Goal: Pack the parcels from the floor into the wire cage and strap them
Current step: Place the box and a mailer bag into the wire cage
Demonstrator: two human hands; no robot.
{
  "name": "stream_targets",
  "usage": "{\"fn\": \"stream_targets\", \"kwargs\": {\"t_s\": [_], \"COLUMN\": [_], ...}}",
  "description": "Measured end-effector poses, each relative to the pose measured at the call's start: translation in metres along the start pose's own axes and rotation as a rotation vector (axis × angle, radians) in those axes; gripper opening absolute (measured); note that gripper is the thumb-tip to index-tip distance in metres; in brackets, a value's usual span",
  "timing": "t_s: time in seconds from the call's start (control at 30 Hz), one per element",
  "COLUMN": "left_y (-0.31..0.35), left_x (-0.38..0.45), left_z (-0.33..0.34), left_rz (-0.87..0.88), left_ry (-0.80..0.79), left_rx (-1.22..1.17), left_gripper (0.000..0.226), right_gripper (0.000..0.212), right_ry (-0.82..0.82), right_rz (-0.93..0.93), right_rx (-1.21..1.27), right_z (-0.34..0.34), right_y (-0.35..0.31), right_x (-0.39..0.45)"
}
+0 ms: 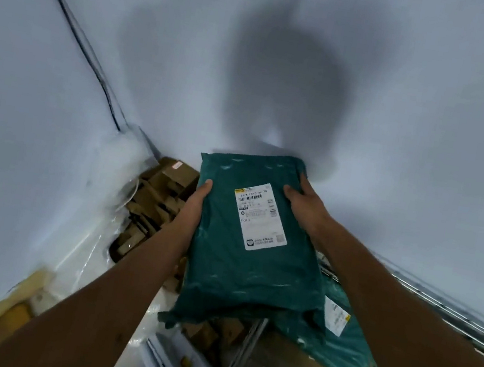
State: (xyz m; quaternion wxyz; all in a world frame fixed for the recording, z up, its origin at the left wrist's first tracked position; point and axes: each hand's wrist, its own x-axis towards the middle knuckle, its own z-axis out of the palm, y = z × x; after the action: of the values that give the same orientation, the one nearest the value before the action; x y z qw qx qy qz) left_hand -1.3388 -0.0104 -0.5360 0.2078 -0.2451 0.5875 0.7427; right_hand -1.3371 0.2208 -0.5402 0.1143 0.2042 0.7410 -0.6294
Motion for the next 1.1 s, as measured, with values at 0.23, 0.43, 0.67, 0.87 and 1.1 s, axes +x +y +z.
{"fn": "stream_targets", "kwargs": {"t_s": [0.23, 0.43, 0.67, 0.87, 1.1], "left_y": [-0.031, -0.110, -0.235, -0.346, -0.447], "left_x": [-0.057, -0.098, -0.144, -0.181, -0.169], "left_z": [0.082, 0.128, 0.175, 0.165, 0.114], "left_rz": [-0.012, -0.118, -0.248, -0.573, -0.691], "left_ry": [0.029, -0.058, -0.039, -0.041, 0.124], "left_rx": [0.017, -0.068, -0.111, -0.242, -0.192], "left_gripper": [0.039, 0.064, 0.068, 0.074, 0.087], "right_gripper": [0.058, 0.063, 0.066, 0.079, 0.090], "right_ry": [0.001, 0.069, 0.129, -0.024, -0.122], "right_rz": [-0.053, 0.044, 0.144, 0.238, 0.307], "right_rx": [-0.019, -0.107, -0.176, -0.347, -0.270], "right_z": [-0.094, -0.152, -0.222, -0.229, -0.186], "right_y": [0.011, 0.065, 0.150, 0.240, 0.352], "right_x": [-0.052, -0.100, -0.155, -0.190, -0.208]}}
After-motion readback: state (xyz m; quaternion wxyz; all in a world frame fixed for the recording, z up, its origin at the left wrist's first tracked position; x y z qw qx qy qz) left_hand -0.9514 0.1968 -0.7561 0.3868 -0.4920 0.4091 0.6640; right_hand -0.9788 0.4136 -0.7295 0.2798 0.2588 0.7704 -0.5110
